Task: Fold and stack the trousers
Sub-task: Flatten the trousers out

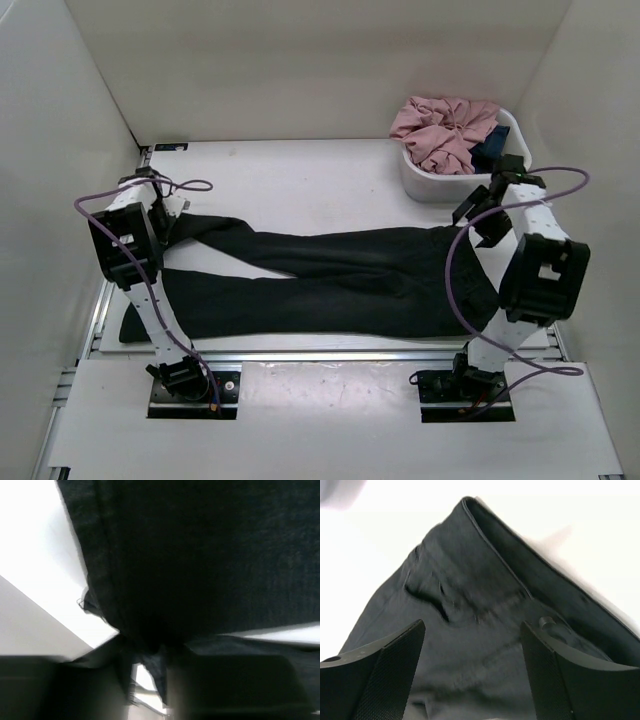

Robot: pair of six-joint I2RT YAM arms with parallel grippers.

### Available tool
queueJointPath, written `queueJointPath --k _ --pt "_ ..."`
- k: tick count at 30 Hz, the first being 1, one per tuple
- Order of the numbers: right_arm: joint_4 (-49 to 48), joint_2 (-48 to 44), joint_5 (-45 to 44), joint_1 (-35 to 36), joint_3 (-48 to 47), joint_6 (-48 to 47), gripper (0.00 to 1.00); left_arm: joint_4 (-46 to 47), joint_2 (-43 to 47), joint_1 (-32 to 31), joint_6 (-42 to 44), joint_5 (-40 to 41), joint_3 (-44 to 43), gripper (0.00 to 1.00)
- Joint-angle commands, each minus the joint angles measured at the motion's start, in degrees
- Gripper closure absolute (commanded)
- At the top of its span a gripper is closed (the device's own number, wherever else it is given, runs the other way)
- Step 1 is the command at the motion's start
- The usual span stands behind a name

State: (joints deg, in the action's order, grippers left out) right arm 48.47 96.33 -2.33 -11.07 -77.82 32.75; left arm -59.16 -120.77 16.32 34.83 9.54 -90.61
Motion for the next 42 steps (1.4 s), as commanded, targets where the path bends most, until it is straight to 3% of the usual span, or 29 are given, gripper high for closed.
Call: queueJointPath --k 1,2,7,10,11,12,13,15,16,18,20,21,24,27,32,34,38,42 --pt "-5.7 3.8 -4.3 1.6 -2.2 4.1 0.18 2.3 1.5 0.6 -1.3 -2.5 -3.6 0.73" --pt "-6.9 5.7 -4.4 1.6 -2.2 4.8 0.18 2.3 1.5 0.6 -1.3 -3.1 -4.1 0.86" --pt "-11.6 12.1 -5.8 3.5 -3.5 5.3 0.18 -4.4 1.5 1.1 1.5 -7.1 -7.6 0.86" --pt "-10.3 17.6 -7.8 4.0 -6.1 6.5 0.20 -16.3 -0.2 1.6 5.2 -13.5 -19.0 0.86" --pt "-9.8 18.4 -7.8 4.0 -6.1 7.1 0.24 -16.3 0.4 2.2 5.9 -14.3 -20.8 0.86" --pt "-8.8 19.1 -7.8 4.0 -6.7 7.1 0.30 -16.3 2.7 2.2 7.9 -14.3 -21.4 0.86" --pt "-8.3 19.9 -7.8 3.3 -6.7 7.6 0.48 -16.3 3.7 2.2 9.6 -15.0 -21.4 0.86" --pt "-8.3 21.0 -7.2 2.7 -6.7 7.6 0.69 -16.3 4.2 2.9 10.3 -15.5 -22.8 0.86" --pt "-8.3 21.0 -6.6 2.1 -5.9 8.1 0.87 -16.3 4.2 2.9 10.3 -16.0 -23.4 0.86" --pt "-8.3 20.0 -6.6 1.6 -3.9 8.1 1.00 -16.3 2.8 5.6 9.1 -20.2 -24.1 0.86" --pt "-9.0 17.1 -7.2 1.1 -2.9 7.2 1.00 -16.3 0.4 8.2 7.4 -26.6 -26.6 0.86" --pt "-9.8 15.9 -7.2 1.1 -2.3 5.7 1.00 -16.3 -0.7 9.7 5.0 -35.4 -27.8 0.86" --pt "-11.3 8.8 -4.6 1.1 0.1 2.2 1.00 -16.3 -6.4 14.4 -2.0 -48.9 -31.4 0.86" --pt "-10.1 7.1 -0.8 1.7 0.7 -0.1 1.00 -15.3 -14.2 15.1 -7.2 -54.4 -33.8 0.86" --pt "-6.5 4.0 1.3 3.6 1.2 -3.7 1.00 -12.0 -22.1 12.2 -12.5 -57.2 -40.9 0.86" --pt "-5.9 2.3 1.3 4.3 1.2 -3.7 1.00 -9.5 -20.5 12.2 -12.5 -58.1 -40.9 0.86" --pt "-3.1 -0.2 2.6 4.3 1.8 -4.8 1.00 2.3 -9.5 11.6 -9.2 -58.6 -31.1 0.86" --pt "0.6 -3.9 3.5 4.3 2.9 -6.1 1.00 3.1 -7.1 10.4 -8.2 -49.4 -29.8 0.67"
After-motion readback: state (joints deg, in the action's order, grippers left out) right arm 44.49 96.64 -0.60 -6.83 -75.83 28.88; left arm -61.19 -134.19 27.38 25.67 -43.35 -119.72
